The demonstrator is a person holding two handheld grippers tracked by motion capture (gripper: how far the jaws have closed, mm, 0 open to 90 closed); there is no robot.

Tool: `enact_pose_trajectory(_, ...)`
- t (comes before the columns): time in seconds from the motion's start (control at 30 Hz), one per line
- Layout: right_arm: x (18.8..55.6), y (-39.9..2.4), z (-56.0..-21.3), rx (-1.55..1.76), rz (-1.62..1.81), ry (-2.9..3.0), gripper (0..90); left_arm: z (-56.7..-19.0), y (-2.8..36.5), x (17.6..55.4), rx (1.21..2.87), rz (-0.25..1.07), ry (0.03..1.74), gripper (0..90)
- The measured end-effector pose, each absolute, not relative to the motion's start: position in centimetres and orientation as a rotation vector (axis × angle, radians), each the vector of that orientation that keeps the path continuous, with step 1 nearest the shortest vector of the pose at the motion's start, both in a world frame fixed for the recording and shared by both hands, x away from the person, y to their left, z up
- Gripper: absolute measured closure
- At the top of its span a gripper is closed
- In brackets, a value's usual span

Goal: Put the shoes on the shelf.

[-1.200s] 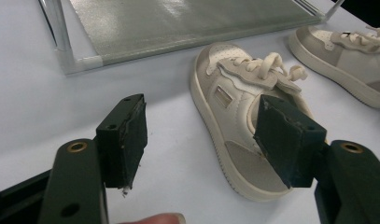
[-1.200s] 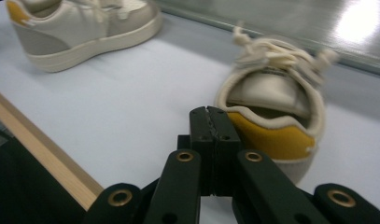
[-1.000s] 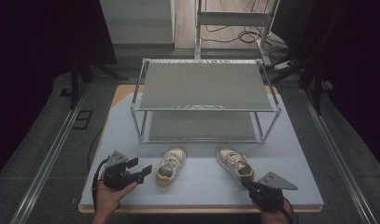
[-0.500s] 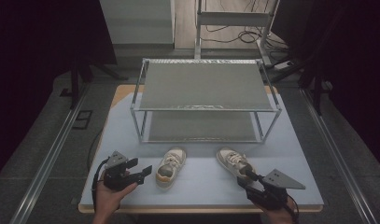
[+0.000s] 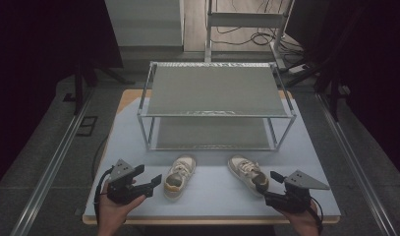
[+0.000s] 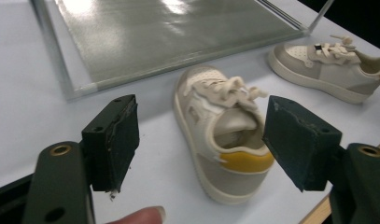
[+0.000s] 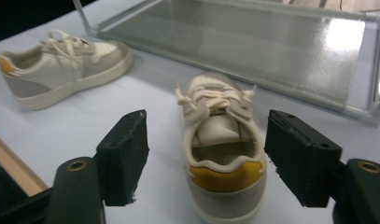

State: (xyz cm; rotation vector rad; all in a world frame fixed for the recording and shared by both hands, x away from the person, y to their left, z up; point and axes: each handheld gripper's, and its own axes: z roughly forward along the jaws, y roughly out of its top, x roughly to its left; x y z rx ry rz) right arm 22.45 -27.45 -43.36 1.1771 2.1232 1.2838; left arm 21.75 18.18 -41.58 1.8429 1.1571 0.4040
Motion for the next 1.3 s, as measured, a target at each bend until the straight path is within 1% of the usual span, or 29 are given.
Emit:
enact_pose_trajectory(0.07,22.9,-27.5,-43.7,1.202,1.257,2.141,25.7,-41.6,17.2,21.7,1.879,0.415,1.152,25.2)
enact_pose_trajectory(0.17,23.2,-27.4,-44.0,1.212,1.241,2.153,23.7,-41.9,16.5,22.0,1.898,0.405,1.156,24.4)
enact_pose_trajectory(0.53,24.7,-26.7,-45.2,1.251,1.186,2.192,19.9,-43.1,14.5,23.2,1.985,0.338,1.183,18.8)
enact_pose_trajectory(0.67,25.5,-25.9,-45.7,1.24,1.164,2.215,19.4,-43.6,13.2,23.8,2.027,0.329,1.198,14.7)
enact_pose_trajectory(0.73,25.6,-25.8,-45.7,1.238,1.157,2.22,18.7,-43.8,12.9,24.0,2.037,0.332,1.202,14.5)
enact_pose_trajectory(0.9,26.2,-25.1,-46.2,1.238,1.124,2.226,17.5,-44.8,11.4,24.9,2.053,0.387,1.242,14.7)
enact_pose_trajectory(1.13,26.8,-24.9,-46.9,1.256,1.098,2.228,17.3,-45.8,10.9,25.8,2.08,0.359,1.268,14.2)
enact_pose_trajectory(1.3,27.0,-24.5,-47.3,1.256,1.083,2.229,17.3,-46.8,9.7,26.2,2.135,0.356,1.283,14.0)
